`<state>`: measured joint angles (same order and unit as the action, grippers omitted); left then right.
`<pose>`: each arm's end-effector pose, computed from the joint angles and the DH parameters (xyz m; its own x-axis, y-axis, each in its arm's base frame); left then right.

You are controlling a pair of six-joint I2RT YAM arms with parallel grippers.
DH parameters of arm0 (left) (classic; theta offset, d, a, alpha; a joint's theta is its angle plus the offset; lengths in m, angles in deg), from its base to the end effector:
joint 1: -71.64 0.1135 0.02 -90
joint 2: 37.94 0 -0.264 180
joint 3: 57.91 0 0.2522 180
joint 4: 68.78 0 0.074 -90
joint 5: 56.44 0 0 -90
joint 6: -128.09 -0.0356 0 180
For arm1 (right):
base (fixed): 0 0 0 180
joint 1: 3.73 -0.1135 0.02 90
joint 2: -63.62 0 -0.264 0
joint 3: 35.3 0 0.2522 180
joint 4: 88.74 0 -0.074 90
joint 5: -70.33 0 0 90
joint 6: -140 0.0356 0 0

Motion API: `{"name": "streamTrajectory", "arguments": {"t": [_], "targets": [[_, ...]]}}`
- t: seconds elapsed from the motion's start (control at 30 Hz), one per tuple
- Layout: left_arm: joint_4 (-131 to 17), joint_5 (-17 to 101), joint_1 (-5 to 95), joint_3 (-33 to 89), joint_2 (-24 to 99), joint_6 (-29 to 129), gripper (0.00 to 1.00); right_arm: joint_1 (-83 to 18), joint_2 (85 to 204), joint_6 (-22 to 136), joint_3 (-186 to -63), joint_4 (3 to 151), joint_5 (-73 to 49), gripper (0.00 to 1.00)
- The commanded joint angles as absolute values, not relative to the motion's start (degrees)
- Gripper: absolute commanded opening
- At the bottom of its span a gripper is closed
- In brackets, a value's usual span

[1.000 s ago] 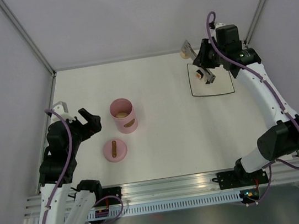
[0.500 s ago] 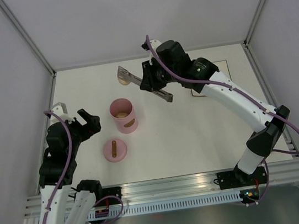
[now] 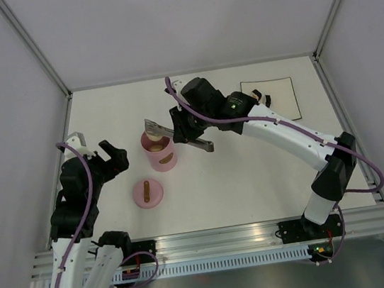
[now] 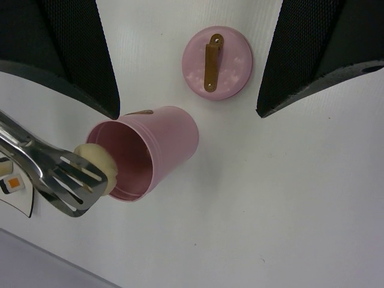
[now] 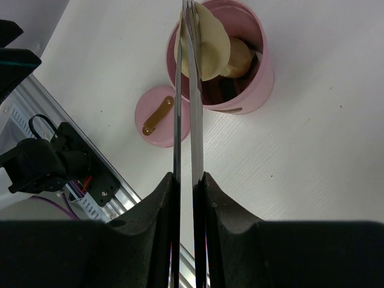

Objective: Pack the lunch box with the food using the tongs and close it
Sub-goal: Place the fake food in the packing box.

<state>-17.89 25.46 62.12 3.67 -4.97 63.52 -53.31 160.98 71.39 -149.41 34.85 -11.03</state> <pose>0.1202 -0.0151 0.3365 -0.3528 -0.3719 -0.8586 -0.1288 0.9282 -0.3491 0.2419 0.2923 0.3783 -0.6872 -0.2507 -0.6818 -0.6197 0.6921 0.3700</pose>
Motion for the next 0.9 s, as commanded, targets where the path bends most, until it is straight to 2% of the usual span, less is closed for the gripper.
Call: {"name": "streamTrajectory", "arguments": {"t": [0.0, 0.13, 0.33, 0.43, 0.57, 0.87], "targets": [[-19.7, 24.4, 61.9, 3.7, -5.0, 62.0, 1.0, -53.2, 159.4, 71.6, -147.5, 36.5, -10.6, 0.06], [-19.8, 24.7, 61.8, 3.7, -4.7, 62.0, 1.0, -53.3, 159.2, 71.6, -145.9, 37.2, -10.9, 0.09], [-19.7, 24.7, 61.8, 3.7, -4.7, 61.9, 1.0, -53.3, 159.5, 71.9, -146.7, 38.4, -9.6, 0.23], [-19.7, 24.7, 61.8, 3.7, -4.8, 61.9, 1.0, -53.3, 159.5, 72.0, -146.8, 38.7, -9.6, 0.39], [-19.6, 24.8, 61.9, 3.7, -4.7, 61.9, 1.0, -53.2, 160.2, 72.2, -146.6, 38.4, -9.8, 0.5], [-19.6, 25.0, 61.8, 3.7, -4.7, 61.9, 1.0, -53.2, 160.2, 72.2, -147.9, 38.9, -12.9, 0.53]]}}
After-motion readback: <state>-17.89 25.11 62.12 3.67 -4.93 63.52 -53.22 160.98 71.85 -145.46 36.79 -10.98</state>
